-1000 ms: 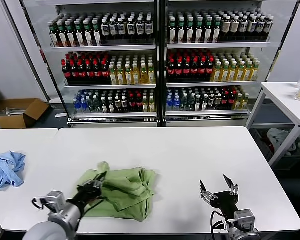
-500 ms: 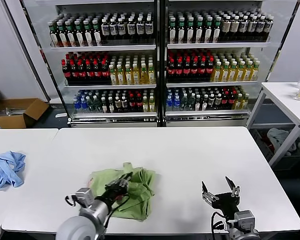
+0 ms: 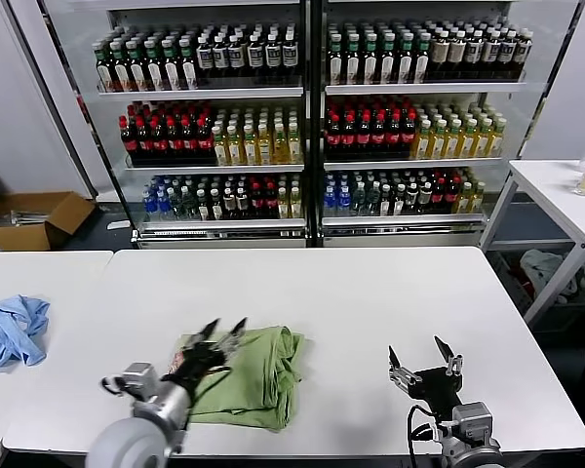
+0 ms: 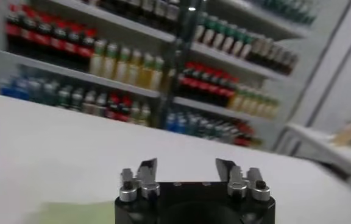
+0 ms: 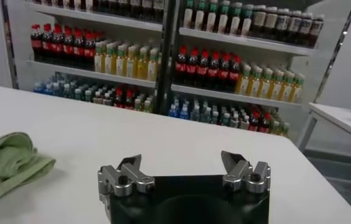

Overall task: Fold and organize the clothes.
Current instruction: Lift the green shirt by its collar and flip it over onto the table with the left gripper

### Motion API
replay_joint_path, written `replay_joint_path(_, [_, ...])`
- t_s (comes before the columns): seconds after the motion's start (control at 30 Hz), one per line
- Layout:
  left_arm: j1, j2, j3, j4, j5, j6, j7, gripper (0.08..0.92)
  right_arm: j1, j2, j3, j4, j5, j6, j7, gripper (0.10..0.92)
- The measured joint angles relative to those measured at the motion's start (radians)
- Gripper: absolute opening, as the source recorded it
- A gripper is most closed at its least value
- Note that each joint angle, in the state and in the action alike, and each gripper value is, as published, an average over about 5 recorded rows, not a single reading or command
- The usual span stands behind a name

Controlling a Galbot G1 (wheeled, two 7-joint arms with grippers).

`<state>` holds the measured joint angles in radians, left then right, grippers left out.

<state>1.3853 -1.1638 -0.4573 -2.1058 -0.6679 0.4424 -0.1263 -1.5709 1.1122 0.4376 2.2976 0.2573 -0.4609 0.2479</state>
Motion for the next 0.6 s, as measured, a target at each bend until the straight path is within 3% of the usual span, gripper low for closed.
replay_joint_path(0.13, [0.042, 0.024, -0.055, 0.038, 0.061, 0.001, 0.011, 0.782, 0.001, -0.008, 0.002, 0.0, 0.001, 0.0, -0.002, 0.823])
replay_joint_path(0.23, [0.06, 0.027, -0.075, 0.068, 0.097, 0.006, 0.017, 0.816, -0.001, -0.015, 0.004, 0.001, 0.002, 0.001, -0.003, 0.823])
replay_joint_path(0.6, [0.085, 0.018, -0.102, 0.143, 0.154, 0.035, 0.032, 0.823, 0.007, -0.023, -0.001, -0.008, 0.002, 0.002, -0.005, 0.823])
